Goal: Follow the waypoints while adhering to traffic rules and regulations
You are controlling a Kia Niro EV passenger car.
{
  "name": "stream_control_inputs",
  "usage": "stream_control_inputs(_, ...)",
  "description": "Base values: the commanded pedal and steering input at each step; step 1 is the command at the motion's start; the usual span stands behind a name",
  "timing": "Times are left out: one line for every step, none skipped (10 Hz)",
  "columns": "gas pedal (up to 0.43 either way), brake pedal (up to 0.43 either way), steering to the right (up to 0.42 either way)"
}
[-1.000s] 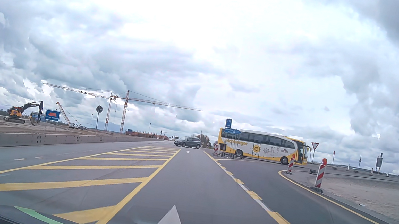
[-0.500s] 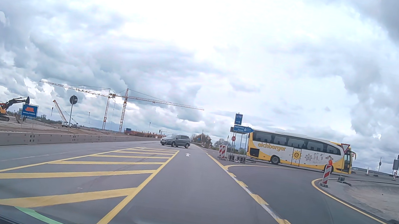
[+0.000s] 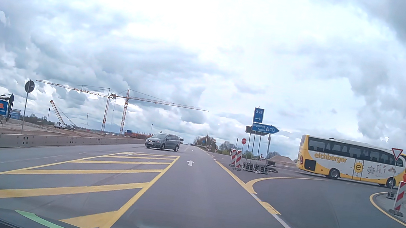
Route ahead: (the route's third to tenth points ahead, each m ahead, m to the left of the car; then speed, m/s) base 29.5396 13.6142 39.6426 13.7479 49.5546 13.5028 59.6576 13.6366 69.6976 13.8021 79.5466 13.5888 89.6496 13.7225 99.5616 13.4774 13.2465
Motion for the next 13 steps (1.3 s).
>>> stream_control_inputs(0.13,0.0,0.0)
stream_control_inputs(0.13,0.0,0.0)
stream_control_inputs(0.13,0.0,0.001)
stream_control_inputs(0.138,0.0,0.001)
stream_control_inputs(0.138,0.0,0.001)
stream_control_inputs(0.138,0.0,0.001)
stream_control_inputs(0.138,0.0,0.002)
stream_control_inputs(0.138,0.0,0.002)
stream_control_inputs(0.138,0.0,0.002)
stream_control_inputs(0.138,0.0,0.002)
stream_control_inputs(0.138,0.0,0.002)
stream_control_inputs(0.138,0.0,0.002)
stream_control_inputs(0.138,0.0,0.002)
